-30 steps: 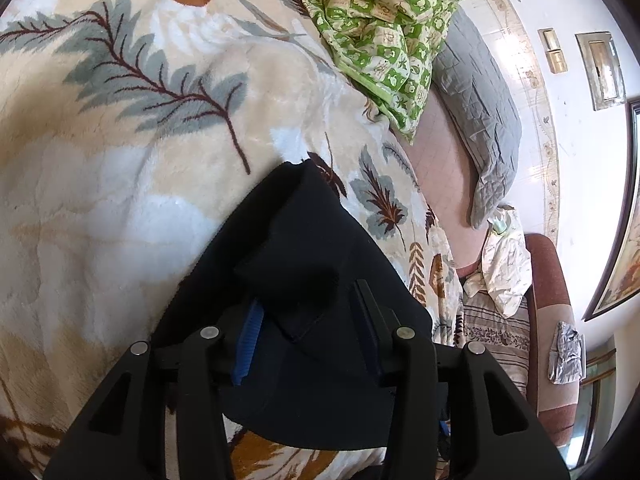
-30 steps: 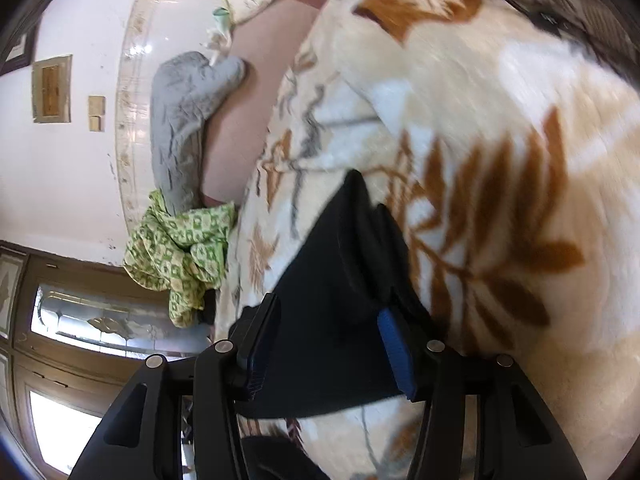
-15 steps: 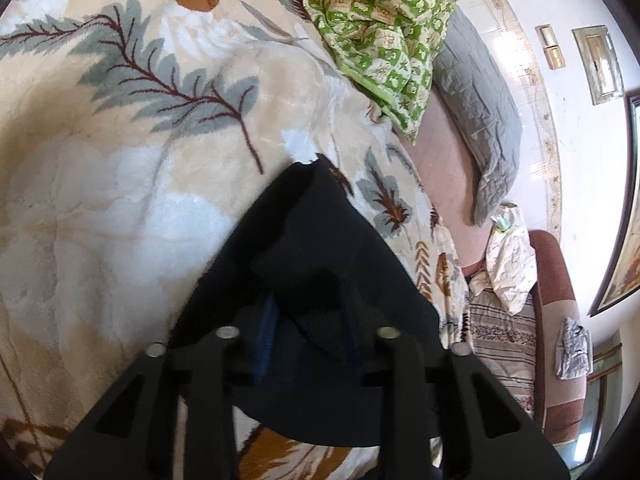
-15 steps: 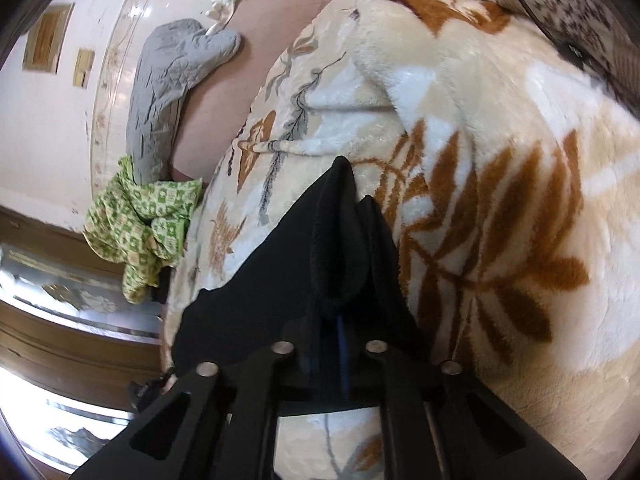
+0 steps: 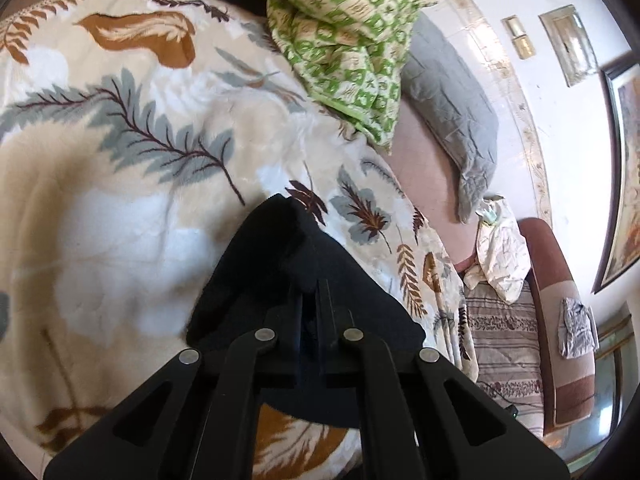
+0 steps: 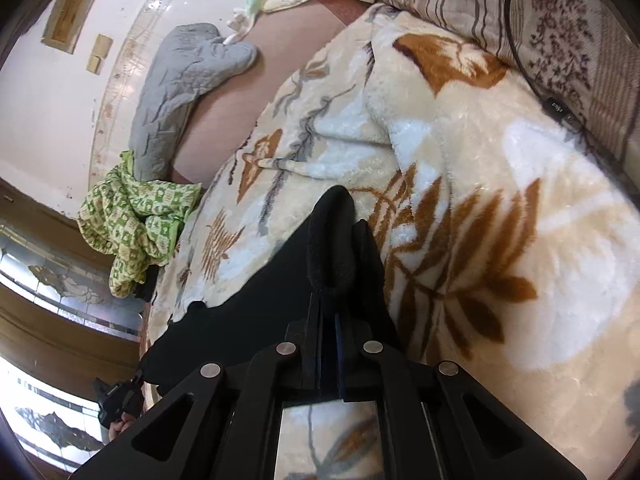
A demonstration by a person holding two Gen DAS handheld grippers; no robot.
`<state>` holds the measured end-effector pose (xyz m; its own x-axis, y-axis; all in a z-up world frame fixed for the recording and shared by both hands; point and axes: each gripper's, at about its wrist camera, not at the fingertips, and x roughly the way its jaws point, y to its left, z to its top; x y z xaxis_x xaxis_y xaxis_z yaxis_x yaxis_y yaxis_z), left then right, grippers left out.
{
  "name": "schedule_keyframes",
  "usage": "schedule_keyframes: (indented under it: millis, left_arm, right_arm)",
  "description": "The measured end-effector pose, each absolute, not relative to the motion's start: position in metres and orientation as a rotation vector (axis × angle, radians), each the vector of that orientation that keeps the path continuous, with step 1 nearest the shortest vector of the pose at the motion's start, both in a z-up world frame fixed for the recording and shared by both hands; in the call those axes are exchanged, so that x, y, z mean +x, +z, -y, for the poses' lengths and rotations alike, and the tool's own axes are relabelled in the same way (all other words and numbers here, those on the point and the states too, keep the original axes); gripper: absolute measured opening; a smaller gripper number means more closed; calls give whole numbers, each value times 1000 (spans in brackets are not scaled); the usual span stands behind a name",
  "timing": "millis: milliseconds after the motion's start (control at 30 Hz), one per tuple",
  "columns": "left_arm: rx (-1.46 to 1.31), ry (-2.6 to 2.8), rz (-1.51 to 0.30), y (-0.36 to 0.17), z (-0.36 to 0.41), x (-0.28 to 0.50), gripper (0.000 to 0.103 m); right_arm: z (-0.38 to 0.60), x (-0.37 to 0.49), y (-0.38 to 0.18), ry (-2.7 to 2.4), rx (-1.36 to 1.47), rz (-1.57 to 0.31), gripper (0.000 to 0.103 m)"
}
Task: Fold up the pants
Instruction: 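Lay the folded pants flat and open both grippers above them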
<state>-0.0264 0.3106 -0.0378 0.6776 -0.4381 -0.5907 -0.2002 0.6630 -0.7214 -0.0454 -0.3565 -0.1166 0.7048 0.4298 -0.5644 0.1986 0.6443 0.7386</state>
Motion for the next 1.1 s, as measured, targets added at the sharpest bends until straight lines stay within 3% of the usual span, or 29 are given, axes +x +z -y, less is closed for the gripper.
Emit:
schedule_keyframes:
  millis: [367, 767, 967, 1033, 1100]
  left_arm:
    - [-844, -159, -870, -39, -304, -65, 3]
    - [-816, -138, -933, -77, -305, -67, 3]
    - [-674, -105, -883, -70, -304, -70, 16]
    - [-592, -43, -848, -59, -307, -73, 18]
    - [-489, 27, -765, -42, -308, -82, 18]
  right_arm:
    - [356, -58, -116, 137, 842, -833, 3]
    - [352, -55, -128, 97, 808, -916, 4]
    - [356, -57, -125, 72, 786, -910, 4]
    - [362, -62, -120, 3, 757, -887, 14]
    - [371, -69, -110, -72, 732, -839, 14]
